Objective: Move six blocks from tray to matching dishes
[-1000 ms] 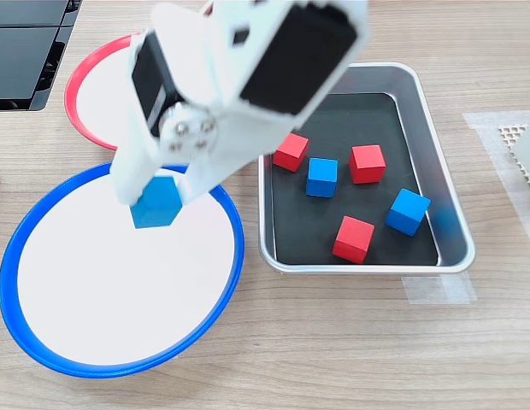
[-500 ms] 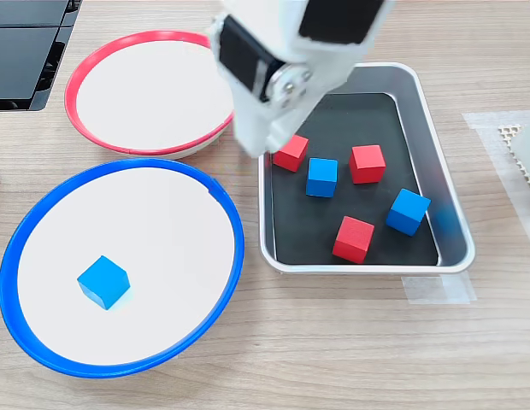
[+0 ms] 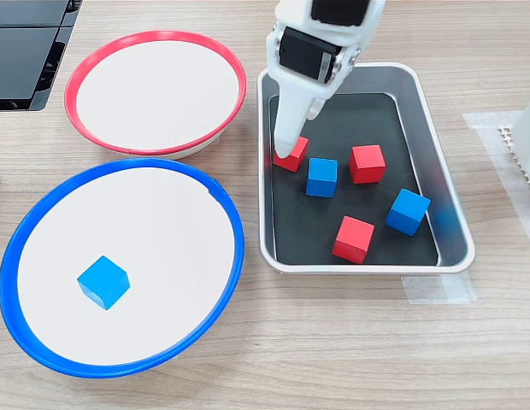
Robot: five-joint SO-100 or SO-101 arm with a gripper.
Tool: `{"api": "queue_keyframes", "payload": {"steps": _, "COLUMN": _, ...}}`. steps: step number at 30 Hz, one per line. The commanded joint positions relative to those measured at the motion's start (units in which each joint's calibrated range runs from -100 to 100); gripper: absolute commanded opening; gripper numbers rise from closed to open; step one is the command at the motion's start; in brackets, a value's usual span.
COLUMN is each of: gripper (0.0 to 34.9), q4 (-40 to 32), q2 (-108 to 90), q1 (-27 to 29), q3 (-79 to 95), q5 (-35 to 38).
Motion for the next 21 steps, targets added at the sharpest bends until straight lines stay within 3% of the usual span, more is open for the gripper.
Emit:
{"api": "queue_keyframes", "payload": {"steps": 1, "gripper": 19.7, "q4": -1.0, "q2": 0.8, "q1": 0.9, "q3": 0.1, "q5": 1.1}}
{"api": "queue_keyframes", "payload": {"steps": 7, "gripper": 16.5, "q4": -3.6, "q2": 4.6, "q1": 1.0, "q3": 0.1, "q5": 2.2}}
{"api": "queue_keyframes", "payload": {"steps": 11, "gripper": 9.1, "q4": -4.8, "q2": 6.8, "q1": 0.5, "q3": -1.3, "q5": 2.3}}
{"api": "queue_keyframes", "payload": {"steps": 12, "gripper": 2.7, "q4": -4.8, "q2": 7.2, "q1": 0.1, "q3": -2.0, "q5": 2.3}}
{"api": "queue_keyframes", "payload": {"steps": 13, "gripper": 0.3, "q4": -4.8, "q2": 7.3, "q1": 0.0, "q3": -2.3, "q5": 2.2}}
{"api": "queue_keyframes", "payload": {"steps": 16, "gripper": 0.2, "q4": 0.3, "q2": 6.9, "q1": 0.1, "q3": -5.2, "q5": 2.6}}
{"api": "queue_keyframes", "payload": {"steps": 21, "gripper": 0.2, "q4": 21.2, "q2": 6.5, "q1": 1.1, "q3": -20.3, "q5": 1.9}}
